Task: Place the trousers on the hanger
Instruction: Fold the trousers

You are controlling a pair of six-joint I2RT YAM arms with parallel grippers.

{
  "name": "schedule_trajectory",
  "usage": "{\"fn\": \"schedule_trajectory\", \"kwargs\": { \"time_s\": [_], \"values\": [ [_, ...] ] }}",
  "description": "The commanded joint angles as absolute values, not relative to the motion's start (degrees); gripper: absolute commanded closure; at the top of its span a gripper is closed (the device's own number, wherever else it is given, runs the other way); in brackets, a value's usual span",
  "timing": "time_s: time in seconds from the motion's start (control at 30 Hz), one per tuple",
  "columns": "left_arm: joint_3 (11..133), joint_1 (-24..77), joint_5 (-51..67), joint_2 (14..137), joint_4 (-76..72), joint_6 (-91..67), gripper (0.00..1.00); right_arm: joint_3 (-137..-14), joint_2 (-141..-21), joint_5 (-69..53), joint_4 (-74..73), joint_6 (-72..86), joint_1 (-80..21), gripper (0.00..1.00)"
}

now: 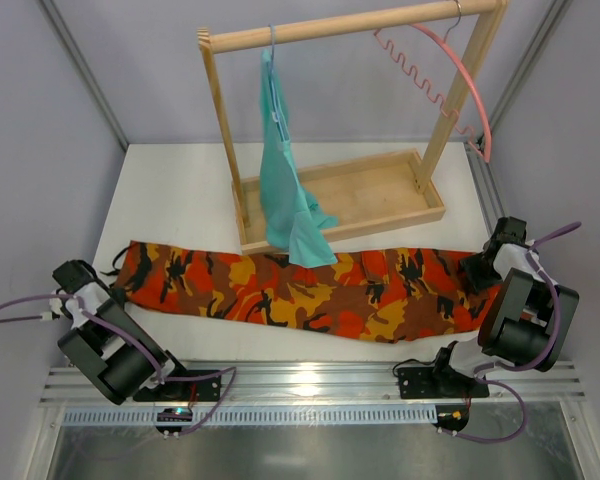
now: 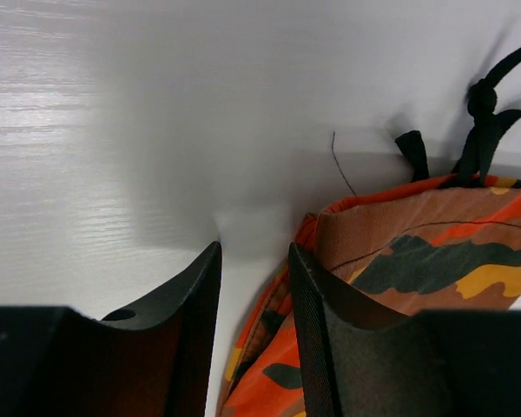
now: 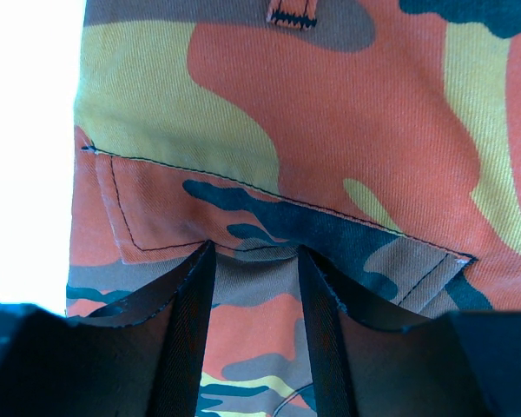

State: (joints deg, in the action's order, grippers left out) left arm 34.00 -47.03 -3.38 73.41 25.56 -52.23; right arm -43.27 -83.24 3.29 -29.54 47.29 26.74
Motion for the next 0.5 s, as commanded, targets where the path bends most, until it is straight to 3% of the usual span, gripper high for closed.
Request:
{"fn": "schedule_trajectory", "kwargs": {
  "time_s": [0.0,0.47],
  "values": [
    [32.2,-47.4,-0.2,74.8,20.2,-53.9,0.61,-42.2,-83.9,7.8,-26.0,46.1,27.6,0.54],
    [33.2,-47.4,2.4,73.5,21.0,-54.4,0.61,-41.9,-85.8,8.2,-25.0,46.1,27.5,0.54]
  ]
}}
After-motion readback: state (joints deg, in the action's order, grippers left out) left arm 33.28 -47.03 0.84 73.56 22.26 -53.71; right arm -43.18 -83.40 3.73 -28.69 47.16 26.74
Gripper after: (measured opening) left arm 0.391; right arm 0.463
